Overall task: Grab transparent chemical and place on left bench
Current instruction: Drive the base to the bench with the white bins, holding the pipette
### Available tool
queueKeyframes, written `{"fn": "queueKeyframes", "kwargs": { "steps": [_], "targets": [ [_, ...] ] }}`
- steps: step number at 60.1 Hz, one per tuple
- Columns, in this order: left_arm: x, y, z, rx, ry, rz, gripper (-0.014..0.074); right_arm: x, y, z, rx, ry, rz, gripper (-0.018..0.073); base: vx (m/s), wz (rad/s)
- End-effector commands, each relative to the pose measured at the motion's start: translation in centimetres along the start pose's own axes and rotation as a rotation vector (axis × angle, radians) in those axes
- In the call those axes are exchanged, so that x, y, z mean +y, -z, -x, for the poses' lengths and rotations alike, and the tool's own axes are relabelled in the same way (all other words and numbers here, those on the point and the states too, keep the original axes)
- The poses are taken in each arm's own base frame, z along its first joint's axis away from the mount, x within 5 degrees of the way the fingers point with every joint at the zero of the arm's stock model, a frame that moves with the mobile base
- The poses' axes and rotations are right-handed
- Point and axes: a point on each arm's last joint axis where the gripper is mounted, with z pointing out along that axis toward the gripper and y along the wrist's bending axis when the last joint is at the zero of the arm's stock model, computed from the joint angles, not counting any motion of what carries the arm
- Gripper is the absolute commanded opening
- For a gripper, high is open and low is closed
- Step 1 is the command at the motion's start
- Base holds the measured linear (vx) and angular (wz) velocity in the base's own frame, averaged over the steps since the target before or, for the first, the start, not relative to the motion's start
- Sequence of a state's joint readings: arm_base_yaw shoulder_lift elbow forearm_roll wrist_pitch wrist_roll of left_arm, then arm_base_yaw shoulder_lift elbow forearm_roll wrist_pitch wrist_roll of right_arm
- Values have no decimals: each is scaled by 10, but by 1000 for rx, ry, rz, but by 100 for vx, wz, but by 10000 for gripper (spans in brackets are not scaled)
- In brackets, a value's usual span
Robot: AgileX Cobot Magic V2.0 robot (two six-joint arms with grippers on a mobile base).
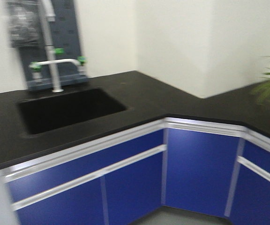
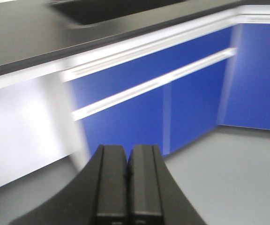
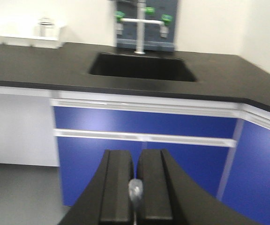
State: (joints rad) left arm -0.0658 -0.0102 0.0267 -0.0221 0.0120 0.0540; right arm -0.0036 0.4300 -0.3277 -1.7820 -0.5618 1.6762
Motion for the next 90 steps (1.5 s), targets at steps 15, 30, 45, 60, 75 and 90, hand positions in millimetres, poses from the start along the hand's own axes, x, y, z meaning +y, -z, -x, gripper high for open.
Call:
{"fn": "queueKeyframes", "kwargs": {
  "steps": [15, 30, 45, 60, 75, 90],
  "targets": [
    [0, 1, 3, -81, 9, 2, -3, -2, 1, 10, -20, 18, -18, 73, 2, 92],
    [0, 1, 3, -81, 9, 2, -3, -2, 1, 10, -20, 18, -18, 73, 8, 80],
    [0, 1, 3, -81, 9, 2, -3, -2, 1, 10, -20, 18, -18, 73, 17, 62],
    [0, 1, 3, -81, 9, 2, -3, -3, 1, 10, -21, 18, -22, 73, 26, 43],
    [0, 1, 3, -81, 9, 2, -3, -3, 1, 10, -21, 18, -22, 73, 34, 12],
    [0, 1, 3, -81, 9, 2, -3, -3, 1, 10, -21, 18, -22, 73, 40, -2]
  ]
}}
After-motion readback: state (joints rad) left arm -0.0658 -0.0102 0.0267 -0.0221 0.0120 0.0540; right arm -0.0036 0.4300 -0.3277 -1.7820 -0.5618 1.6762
